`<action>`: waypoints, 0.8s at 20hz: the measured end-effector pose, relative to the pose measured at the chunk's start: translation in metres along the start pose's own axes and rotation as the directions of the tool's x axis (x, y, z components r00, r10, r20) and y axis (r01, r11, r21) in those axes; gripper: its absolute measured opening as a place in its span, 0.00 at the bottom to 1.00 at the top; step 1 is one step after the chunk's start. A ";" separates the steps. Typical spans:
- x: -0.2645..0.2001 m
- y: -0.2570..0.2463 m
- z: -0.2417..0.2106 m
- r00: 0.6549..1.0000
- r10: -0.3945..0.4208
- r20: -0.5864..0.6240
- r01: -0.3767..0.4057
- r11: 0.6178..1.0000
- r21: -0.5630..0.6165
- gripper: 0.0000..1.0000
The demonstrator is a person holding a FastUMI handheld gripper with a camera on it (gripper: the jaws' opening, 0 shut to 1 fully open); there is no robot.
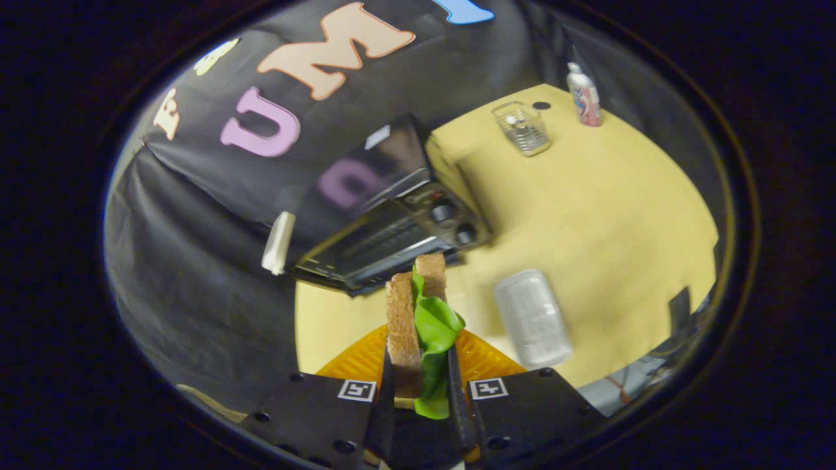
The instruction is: Open the toaster oven, put the food inside, and close the toaster oven door.
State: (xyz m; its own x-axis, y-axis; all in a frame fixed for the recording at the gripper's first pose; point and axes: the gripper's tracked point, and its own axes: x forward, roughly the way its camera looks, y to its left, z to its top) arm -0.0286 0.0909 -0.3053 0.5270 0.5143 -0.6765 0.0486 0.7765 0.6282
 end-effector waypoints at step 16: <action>0.163 0.061 0.027 0.925 0.279 0.257 -0.357 0.870 0.340 0.37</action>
State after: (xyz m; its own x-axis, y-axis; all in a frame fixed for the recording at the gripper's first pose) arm 0.0831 0.2122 -0.3669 0.7192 0.5993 -0.3516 0.1428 0.3677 0.9189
